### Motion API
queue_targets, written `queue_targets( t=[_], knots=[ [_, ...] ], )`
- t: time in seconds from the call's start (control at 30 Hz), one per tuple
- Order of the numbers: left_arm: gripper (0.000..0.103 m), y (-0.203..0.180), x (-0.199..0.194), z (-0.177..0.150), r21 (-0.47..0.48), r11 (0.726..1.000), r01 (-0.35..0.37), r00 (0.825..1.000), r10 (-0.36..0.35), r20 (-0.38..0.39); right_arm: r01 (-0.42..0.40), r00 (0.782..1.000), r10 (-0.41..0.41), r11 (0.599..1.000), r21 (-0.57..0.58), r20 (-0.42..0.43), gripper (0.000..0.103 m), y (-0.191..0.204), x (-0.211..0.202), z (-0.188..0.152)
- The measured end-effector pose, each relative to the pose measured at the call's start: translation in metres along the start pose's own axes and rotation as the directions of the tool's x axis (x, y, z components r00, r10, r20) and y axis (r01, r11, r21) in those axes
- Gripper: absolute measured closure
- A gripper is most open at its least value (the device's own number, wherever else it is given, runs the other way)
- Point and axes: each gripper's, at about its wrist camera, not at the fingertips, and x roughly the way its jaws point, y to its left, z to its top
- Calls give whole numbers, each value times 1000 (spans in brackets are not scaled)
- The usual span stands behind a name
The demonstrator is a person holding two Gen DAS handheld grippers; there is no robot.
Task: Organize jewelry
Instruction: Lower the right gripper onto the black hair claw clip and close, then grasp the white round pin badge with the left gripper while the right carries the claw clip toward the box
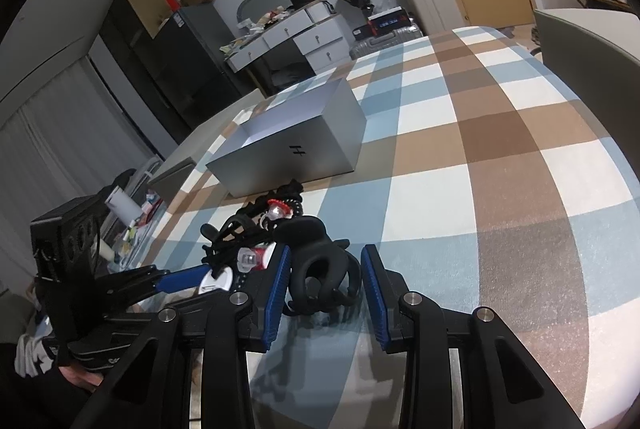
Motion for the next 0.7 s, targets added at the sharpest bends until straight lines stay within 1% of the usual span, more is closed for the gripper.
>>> queue_targets(
  t=[0.17, 0.23, 0.3, 0.43, 0.57, 0.7],
  knots=[
    [66, -2, -6, 1, 9, 1000, 1, 1000, -1, 31, 2, 1000, -2, 1000, 7, -4, 68, 1, 1, 1],
    [66, 0, -10, 0, 4, 1000, -11, 999, 11, 46, 4, 1000, -4, 1000, 6, -4, 68, 2, 2, 1],
    [66, 2, -13, 0, -8, 1000, -7, 998, 7, 57, 2, 1000, -2, 1000, 4, -8, 68, 3, 2, 1],
    [66, 6, -21, 2, -22, 999, -27, 996, 29, 85, 3, 1000, -3, 1000, -10, -4, 68, 10, 1, 2],
    [66, 9, -30, 6, -20, 999, -38, 993, 40, 114, -1, 1000, 1, 1000, -29, 22, 68, 18, -4, 6],
    [66, 14, -41, 16, -18, 998, -55, 986, 57, 158, -14, 998, 16, 998, -55, 53, 68, 29, -11, 14]
  ],
)
